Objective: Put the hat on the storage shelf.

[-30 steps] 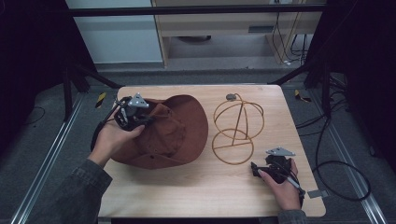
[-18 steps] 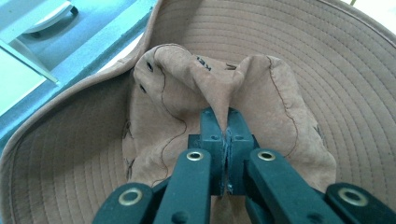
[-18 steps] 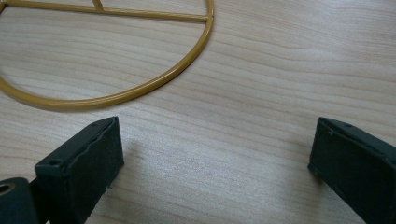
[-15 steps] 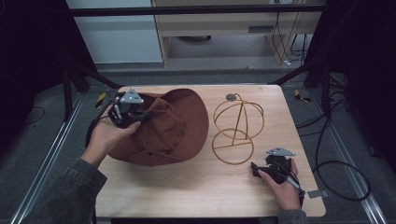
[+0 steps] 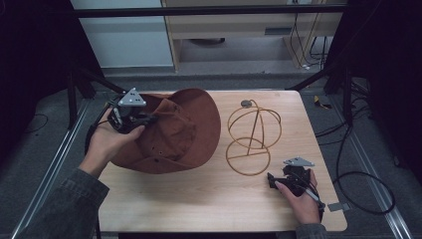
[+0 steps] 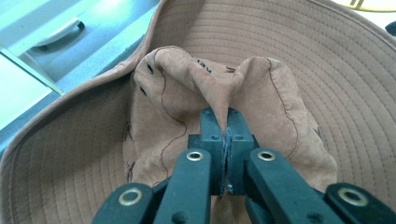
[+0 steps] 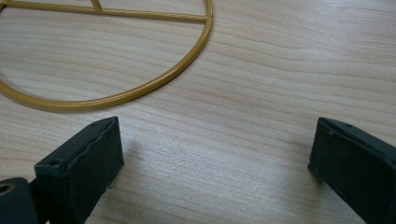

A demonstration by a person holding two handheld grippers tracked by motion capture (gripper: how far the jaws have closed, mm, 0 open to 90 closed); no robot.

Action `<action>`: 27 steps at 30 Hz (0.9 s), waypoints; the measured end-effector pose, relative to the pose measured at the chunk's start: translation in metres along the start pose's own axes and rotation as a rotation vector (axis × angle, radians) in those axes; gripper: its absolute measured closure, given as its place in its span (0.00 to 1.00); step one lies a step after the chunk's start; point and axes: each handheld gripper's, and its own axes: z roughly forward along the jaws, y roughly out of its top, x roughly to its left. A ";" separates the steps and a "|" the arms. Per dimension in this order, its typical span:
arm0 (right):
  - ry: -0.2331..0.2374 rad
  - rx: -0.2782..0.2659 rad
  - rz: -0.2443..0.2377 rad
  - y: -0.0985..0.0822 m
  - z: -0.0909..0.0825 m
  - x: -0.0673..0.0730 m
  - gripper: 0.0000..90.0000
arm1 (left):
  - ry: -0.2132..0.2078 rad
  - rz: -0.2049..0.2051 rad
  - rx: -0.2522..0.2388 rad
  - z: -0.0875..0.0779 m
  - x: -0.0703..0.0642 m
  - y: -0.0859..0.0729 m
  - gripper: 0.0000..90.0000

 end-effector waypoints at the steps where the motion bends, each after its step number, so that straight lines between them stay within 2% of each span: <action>1: 0.000 0.000 0.000 0.000 0.000 0.000 0.03 | 0.002 0.004 -0.001 -0.002 0.000 0.001 0.98; 4: 0.001 0.000 0.000 0.000 0.000 0.000 0.03 | 0.005 0.021 0.000 -0.008 -0.001 0.004 0.98; 15: 0.001 0.000 -0.001 0.000 0.000 0.000 0.03 | 0.007 0.030 -0.019 -0.026 -0.003 0.003 0.98; 27: 0.000 0.001 0.000 0.000 -0.001 0.000 0.03 | 0.002 0.037 -0.085 -0.053 -0.009 0.005 0.98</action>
